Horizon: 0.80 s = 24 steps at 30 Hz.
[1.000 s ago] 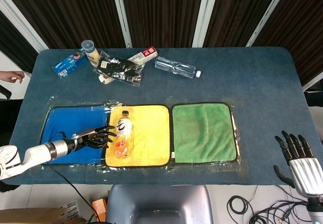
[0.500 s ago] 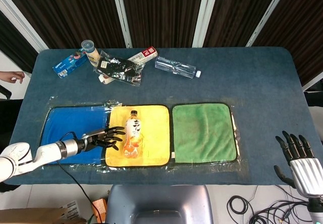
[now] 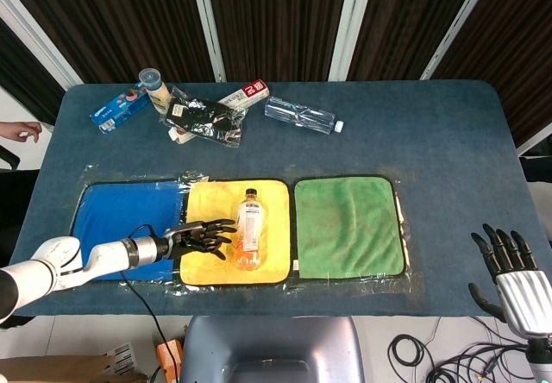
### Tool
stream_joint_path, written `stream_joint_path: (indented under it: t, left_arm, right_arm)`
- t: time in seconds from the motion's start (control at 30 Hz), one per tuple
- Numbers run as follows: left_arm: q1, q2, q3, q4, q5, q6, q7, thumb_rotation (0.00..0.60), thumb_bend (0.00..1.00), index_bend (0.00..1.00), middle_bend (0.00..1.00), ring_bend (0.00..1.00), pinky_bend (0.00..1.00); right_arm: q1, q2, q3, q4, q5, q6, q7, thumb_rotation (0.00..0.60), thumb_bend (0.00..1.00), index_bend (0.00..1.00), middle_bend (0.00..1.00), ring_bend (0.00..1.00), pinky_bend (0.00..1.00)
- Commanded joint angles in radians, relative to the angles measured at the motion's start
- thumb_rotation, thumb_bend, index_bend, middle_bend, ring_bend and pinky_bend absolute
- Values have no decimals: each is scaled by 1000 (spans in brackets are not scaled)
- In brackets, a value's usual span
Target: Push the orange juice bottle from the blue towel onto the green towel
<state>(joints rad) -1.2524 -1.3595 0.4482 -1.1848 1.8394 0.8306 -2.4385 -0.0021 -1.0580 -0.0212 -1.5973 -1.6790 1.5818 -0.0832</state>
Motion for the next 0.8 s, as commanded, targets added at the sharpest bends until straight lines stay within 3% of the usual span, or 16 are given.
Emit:
stream_joint_path:
  t: [0.03,0.8]
  left_arm:
    - [-14,-13,-3,8,-6,-1,-13,600,518,0,46,91,329]
    - [-140,-123,19,110,22,33,-222,600,515,0,33,75,329]
  right_arm:
    - [-1,2,0,1,-1,1,4,600,262,0,0,0,0]
    - [3,28,-7,6,-8,-3,68,600,261,0,0,0,0]
